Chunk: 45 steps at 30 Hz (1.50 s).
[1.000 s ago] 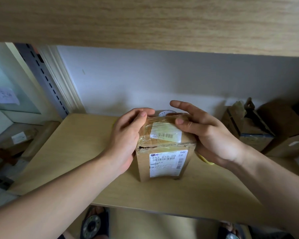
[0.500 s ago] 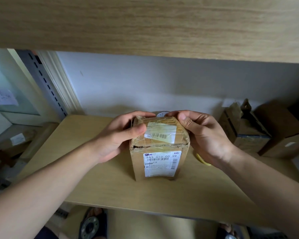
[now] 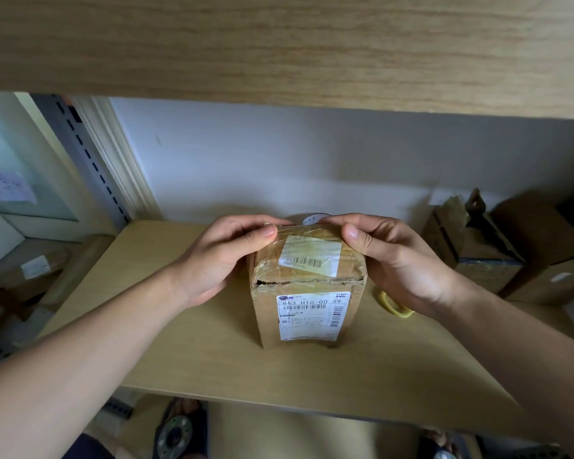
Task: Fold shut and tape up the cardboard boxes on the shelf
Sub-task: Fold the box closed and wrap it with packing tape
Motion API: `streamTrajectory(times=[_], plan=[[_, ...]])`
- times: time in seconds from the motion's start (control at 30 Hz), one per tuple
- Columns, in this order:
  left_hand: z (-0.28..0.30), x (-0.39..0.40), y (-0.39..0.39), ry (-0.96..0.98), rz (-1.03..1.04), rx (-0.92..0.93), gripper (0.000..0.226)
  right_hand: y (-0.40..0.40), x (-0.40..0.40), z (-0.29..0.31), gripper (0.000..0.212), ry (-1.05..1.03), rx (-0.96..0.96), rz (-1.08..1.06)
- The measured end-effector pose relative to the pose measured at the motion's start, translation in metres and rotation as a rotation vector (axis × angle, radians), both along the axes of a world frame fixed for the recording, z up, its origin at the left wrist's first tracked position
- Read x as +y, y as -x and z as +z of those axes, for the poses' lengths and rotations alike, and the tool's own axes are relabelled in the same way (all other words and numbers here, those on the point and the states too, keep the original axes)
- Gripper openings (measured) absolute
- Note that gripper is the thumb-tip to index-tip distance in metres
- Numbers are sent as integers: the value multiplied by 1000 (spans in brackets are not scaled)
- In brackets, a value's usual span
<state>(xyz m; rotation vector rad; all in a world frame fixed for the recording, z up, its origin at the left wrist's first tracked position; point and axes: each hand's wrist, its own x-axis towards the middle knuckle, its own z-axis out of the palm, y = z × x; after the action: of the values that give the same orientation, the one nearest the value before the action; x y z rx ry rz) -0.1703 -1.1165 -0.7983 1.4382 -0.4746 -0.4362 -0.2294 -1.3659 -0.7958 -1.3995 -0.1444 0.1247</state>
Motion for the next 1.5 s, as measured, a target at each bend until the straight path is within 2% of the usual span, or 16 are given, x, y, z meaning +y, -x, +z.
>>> streamTrajectory(times=[0.2, 0.3, 0.33, 0.4, 0.47, 0.5, 0.6, 0.73, 0.9, 0.97, 1.07, 1.13, 1.27, 1.33, 1.4, 1.5], plan=[[2, -5, 2, -23, 96, 0, 30, 1, 6, 0, 38, 68, -48, -67], [7, -8, 6, -46, 155, 11, 20, 2, 6, 2, 44, 169, -62, -47], [7, -9, 8, -51, 167, 11, 21, 2, 3, 3, 52, 167, -51, -4], [9, -10, 11, -64, 178, 3, 27, 5, -7, 7, 84, 177, -54, 165], [11, -11, 13, -74, 177, -13, 30, 7, -12, 7, 111, 302, -66, 312], [11, -11, 14, -76, 175, -16, 31, 8, -12, 4, 114, 401, -74, 319], [12, -12, 15, -85, 205, -15, 32, 11, -4, -4, 100, 587, -91, 210], [13, -7, 11, -140, 206, -59, 33, 15, 0, 6, 94, 633, -115, 133], [14, 0, 14, -193, 146, -199, 43, 19, 8, 21, 91, 687, -213, 50], [13, -2, 20, -218, 132, -213, 36, 21, 14, 25, 98, 759, -236, 15], [7, -3, 27, -310, 94, -157, 32, 22, 21, 29, 107, 974, -263, 45], [7, -2, 29, -389, 16, -139, 12, 23, 24, 29, 108, 1075, -255, 73], [10, 0, 27, -531, -138, -235, 46, 25, 31, 23, 104, 1201, -284, 105], [7, -1, 29, -536, -139, -250, 49, 27, 37, 21, 103, 1305, -324, 132], [-3, -3, 34, -507, -134, -174, 57, 30, 42, 21, 104, 1379, -324, 142], [-19, -8, 40, -425, -54, -109, 53, 32, 40, 20, 94, 1331, -298, 123]])
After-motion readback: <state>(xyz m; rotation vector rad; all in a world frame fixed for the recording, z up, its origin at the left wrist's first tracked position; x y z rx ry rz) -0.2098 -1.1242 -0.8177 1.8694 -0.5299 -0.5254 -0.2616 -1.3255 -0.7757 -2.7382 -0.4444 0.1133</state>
